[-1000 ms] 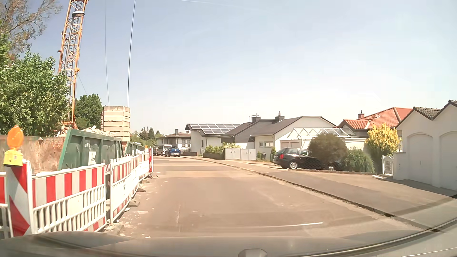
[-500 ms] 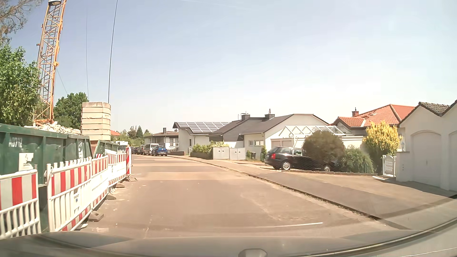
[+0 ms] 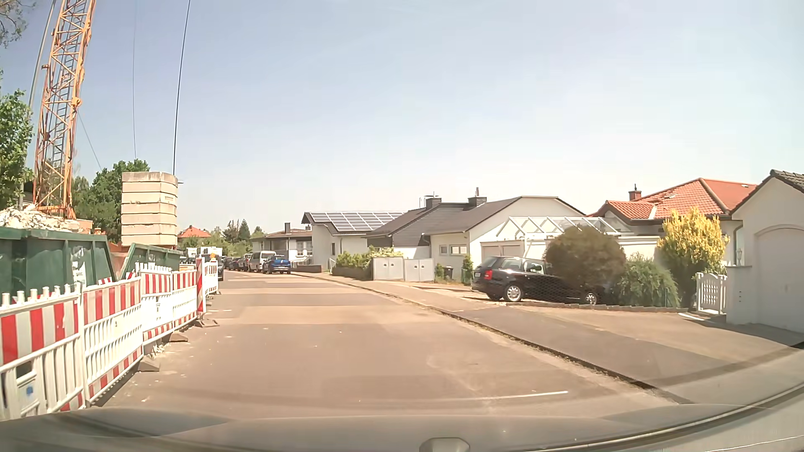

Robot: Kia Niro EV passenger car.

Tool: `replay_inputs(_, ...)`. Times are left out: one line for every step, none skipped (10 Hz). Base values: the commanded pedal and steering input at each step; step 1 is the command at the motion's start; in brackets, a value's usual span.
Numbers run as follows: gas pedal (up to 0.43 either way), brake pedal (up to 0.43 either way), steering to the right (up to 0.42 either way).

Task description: Follow the waypoints while adhering to traffic rules and regulations

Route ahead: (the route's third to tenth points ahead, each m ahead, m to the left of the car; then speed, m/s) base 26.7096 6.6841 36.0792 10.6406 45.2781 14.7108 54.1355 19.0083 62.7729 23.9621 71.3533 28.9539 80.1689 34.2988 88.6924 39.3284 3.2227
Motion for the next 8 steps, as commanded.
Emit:
replay_inputs(0.079, 0.0, -0.078)
replay_inputs(0.079, 0.0, -0.078)
replay_inputs(0.079, 0.0, -0.08)
replay_inputs(0.087, 0.0, -0.084)
replay_inputs(0.087, 0.0, -0.088)
replay_inputs(0.087, 0.0, -0.088)
replay_inputs(0.087, 0.0, -0.088)
replay_inputs(0.087, 0.0, -0.089)
